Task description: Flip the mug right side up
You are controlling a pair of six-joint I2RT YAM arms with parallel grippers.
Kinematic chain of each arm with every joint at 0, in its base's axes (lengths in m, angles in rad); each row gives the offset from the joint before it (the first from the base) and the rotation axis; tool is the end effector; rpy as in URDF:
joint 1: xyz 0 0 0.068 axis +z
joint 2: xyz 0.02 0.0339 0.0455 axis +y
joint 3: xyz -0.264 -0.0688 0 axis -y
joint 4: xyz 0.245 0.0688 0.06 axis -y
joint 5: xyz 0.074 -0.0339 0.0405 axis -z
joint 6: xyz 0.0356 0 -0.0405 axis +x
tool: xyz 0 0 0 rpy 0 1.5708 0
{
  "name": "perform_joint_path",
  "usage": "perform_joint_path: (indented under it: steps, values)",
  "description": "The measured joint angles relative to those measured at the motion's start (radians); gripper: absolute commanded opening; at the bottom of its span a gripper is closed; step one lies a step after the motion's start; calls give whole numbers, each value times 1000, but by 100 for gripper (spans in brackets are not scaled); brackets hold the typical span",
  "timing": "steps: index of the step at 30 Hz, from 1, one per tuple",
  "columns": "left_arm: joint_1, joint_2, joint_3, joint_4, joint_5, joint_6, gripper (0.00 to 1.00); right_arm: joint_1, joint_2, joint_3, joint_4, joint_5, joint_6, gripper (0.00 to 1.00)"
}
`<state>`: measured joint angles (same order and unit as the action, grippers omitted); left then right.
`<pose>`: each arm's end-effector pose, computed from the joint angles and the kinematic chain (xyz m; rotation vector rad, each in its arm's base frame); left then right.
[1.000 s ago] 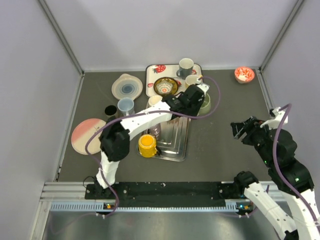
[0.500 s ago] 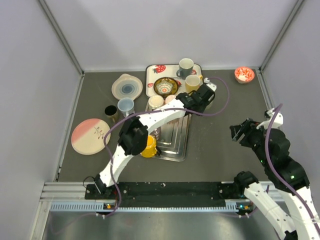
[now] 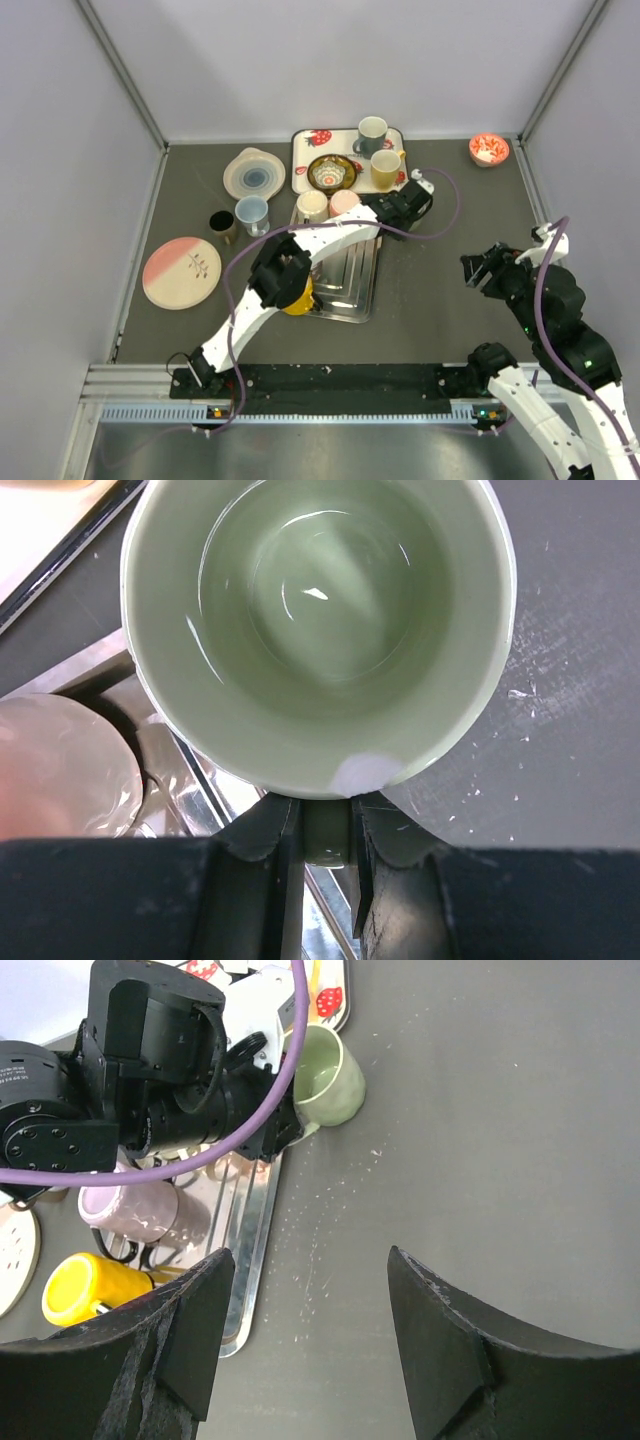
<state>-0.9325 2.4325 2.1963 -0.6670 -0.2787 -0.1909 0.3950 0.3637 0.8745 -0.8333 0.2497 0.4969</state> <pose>0.3294 -0.4275 0.2014 0.7704 2.3077 -0.1604 0.0593 0.0152 0.3451 0.2672 1.8813 0.3736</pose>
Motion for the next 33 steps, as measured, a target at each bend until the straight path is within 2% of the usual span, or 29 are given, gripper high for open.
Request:
perform_joint_path:
  steps: [1, 2, 5, 8, 13, 18, 19, 20, 24, 28, 31, 32, 33]
  values:
    - [0, 0, 1, 0, -1, 0, 21, 0, -1, 0, 0, -1, -1, 63]
    - [0, 0, 1, 1, 0, 0, 31, 0, -1, 0, 0, -2, -1, 64]
    - [0, 0, 3, 6, -3, -1, 48, 0, -3, -6, 0, -6, -5, 63]
    - [0, 0, 18, 32, -11, -4, 59, 0, -3, -16, -2, -8, -5, 63]
    - [-1, -4, 16, 69, -38, -14, 69, 0, -3, -17, -5, -11, -5, 63]
    - [-3, -99, -84, 83, -96, -27, 79, 0, -4, -17, -5, -12, -6, 63]
    - [-5, -143, -131, 89, -119, -32, 87, 0, -5, -17, -6, -12, -6, 63]
    - [-6, -189, -178, 89, -143, -42, 99, 0, -6, -17, -6, -12, -7, 63]
    - [-11, -427, -368, 94, -272, -100, 99, 0, -15, -19, -6, -14, -6, 63]
    - [-12, -640, -469, 69, -410, -224, 99, 0, -18, -31, -10, -22, -6, 63]
    - [-11, -777, -571, 66, -461, -333, 87, 0, -18, -43, -6, -35, -3, 62]
    - [-11, -827, -621, 66, -465, -372, 76, 0, -18, -48, -5, -42, -2, 62]
    - [-10, -886, -684, 63, -461, -417, 75, 0, -18, -53, -5, -48, 1, 62]
